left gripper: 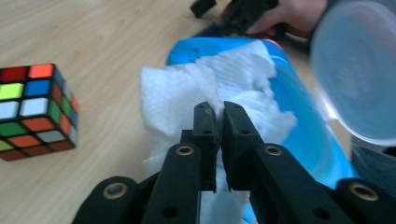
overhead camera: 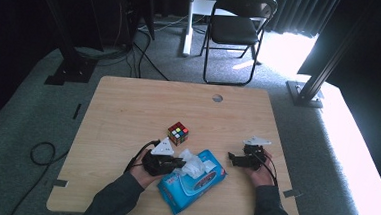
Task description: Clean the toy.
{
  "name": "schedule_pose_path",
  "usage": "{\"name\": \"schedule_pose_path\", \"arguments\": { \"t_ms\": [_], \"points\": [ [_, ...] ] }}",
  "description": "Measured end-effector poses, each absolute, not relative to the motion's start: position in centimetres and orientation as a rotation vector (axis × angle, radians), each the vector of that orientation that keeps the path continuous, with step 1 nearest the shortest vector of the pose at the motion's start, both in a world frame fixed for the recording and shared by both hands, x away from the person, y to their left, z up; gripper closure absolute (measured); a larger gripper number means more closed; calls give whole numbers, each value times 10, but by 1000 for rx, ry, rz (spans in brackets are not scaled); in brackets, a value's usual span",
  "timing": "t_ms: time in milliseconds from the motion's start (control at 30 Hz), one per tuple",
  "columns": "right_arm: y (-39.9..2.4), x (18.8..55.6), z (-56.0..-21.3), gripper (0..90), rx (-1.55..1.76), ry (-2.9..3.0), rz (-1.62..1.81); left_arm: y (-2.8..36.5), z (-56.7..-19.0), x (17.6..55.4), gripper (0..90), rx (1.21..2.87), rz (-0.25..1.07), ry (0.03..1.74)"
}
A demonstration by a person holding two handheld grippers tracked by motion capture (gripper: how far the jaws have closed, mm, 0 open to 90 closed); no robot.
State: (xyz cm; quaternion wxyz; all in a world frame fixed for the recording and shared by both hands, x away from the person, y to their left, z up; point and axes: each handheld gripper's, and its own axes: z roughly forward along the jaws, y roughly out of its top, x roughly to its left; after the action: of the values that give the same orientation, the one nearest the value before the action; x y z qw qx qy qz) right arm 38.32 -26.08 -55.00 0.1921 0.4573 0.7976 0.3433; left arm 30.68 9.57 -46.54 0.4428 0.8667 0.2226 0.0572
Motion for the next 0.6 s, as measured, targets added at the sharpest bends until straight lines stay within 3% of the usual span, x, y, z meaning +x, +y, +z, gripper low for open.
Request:
{"name": "schedule_pose_path", "arguments": {
  "t_ms": [167, 300, 400, 600],
  "points": [
    [-261, 383, -550, 124, 1284, 2239, 964, 95, -469, 299, 780, 2167, 122, 532],
    [-261, 383, -550, 124, 1284, 2239, 964, 95, -471, 297, 602, 2165, 108, 542],
    [-261, 383, -550, 124, 1284, 2239, 964, 95, -474, 298, 517, 2168, 109, 557],
    [-261, 383, -550, 124, 1284, 2239, 964, 89, -479, 301, 425, 2187, 102, 566]
  ]
}}
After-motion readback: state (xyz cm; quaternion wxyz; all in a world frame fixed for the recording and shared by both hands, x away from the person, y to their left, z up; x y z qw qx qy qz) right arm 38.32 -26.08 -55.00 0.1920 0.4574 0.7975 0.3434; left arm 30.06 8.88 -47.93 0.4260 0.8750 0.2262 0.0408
